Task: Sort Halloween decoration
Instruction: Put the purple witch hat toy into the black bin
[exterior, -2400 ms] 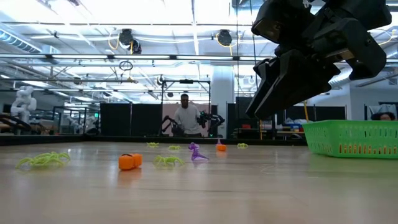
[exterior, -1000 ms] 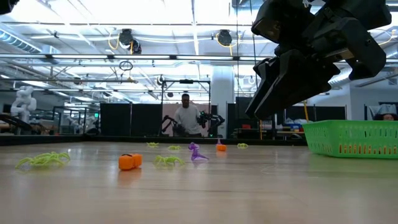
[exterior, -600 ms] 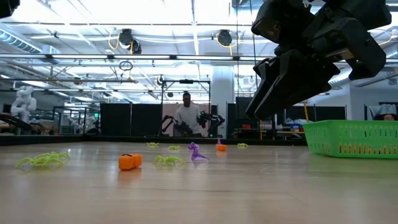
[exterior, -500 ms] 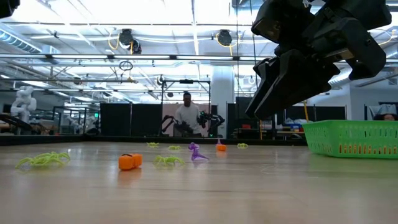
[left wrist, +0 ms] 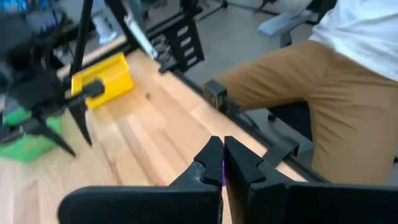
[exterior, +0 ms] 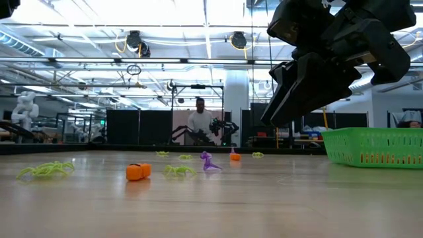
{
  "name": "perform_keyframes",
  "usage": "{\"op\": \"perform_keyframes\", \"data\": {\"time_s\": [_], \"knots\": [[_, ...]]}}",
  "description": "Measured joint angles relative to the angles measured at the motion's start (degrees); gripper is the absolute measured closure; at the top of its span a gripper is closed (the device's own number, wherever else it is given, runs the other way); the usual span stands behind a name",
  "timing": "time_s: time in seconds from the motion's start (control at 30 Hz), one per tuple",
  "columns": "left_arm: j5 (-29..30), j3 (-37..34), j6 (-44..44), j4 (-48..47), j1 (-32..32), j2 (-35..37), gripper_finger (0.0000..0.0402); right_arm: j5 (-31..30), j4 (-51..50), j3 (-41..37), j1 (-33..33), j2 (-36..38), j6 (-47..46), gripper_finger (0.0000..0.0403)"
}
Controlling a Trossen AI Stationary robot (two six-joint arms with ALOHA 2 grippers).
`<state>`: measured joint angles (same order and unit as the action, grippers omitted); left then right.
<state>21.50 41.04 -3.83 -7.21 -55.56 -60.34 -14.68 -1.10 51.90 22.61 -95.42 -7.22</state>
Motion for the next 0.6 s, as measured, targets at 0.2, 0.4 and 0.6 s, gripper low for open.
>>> {"op": "perform_keyframes", "data": {"time_s": [0.2, 0.4, 0.6], "knots": [[0.0, 0.0, 4.5, -3.6, 1.6, 0.0, 0.0400, 0.0, 0.0, 0.0, 0.0, 0.0, 0.0, 0.0284], [-0.8, 2.1, 17.4, -14.1, 2.3, 0.0, 0.0400, -0.1, 0.0, 0.0, 0.0, 0.0, 0.0, 0.0284], [-4.5, 6.6, 28.0, -21.1, 2.2, -0.4, 0.0401, -0.1, 0.0, 0.0, 0.0, 0.0, 0.0, 0.0284]]}}
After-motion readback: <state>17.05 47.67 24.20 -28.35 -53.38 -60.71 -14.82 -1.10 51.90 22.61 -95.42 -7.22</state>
